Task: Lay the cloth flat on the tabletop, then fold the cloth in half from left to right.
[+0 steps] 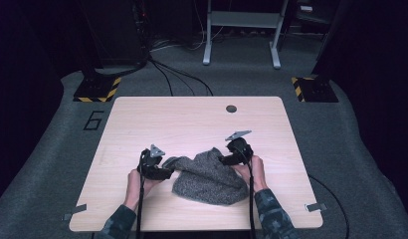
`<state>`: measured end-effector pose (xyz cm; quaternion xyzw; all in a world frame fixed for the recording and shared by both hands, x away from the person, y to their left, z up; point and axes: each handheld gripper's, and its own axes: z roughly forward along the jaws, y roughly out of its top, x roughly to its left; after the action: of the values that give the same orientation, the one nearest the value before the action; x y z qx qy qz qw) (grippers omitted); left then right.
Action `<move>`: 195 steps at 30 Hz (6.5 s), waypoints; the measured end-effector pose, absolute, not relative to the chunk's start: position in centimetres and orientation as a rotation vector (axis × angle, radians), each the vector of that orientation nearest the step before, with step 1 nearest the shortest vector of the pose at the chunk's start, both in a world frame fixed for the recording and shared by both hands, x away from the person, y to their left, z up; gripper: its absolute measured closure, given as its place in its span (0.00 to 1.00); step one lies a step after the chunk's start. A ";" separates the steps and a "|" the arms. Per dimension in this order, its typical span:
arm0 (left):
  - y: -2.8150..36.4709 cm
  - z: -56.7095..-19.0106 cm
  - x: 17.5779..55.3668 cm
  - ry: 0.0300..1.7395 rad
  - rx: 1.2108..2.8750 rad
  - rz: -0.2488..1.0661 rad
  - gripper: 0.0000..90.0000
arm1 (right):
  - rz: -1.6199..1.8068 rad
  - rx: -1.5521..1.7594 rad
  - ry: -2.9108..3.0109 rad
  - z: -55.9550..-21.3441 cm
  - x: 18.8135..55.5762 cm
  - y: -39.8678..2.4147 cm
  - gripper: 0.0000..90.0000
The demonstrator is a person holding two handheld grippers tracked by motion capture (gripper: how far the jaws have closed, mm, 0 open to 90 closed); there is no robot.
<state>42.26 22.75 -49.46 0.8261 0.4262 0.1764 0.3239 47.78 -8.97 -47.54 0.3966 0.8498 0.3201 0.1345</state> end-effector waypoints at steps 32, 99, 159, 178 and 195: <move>23.4 -50.4 42.0 1.050 2.169 0.494 0.97 | 0.960 1.154 2.387 -48.5 49.0 -8.9 0.98; 23.1 -50.2 51.6 1.305 2.231 0.589 0.25 | 0.915 1.352 2.261 -48.2 48.3 -9.8 0.23; 23.2 -51.3 46.2 1.243 2.213 0.538 0.17 | 0.806 1.318 2.315 -51.8 46.3 -12.5 0.04; 23.1 -51.4 43.0 1.207 2.227 0.476 0.17 | 0.845 1.296 2.321 -52.0 42.5 -13.8 0.04; 24.9 -49.0 46.0 1.226 2.120 0.411 0.16 | 1.009 1.171 2.383 -48.9 40.4 -9.8 0.05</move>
<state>45.99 24.86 -48.96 0.8078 0.4673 0.1566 0.3234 40.44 -9.79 -48.86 0.4077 0.8294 0.3513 0.1498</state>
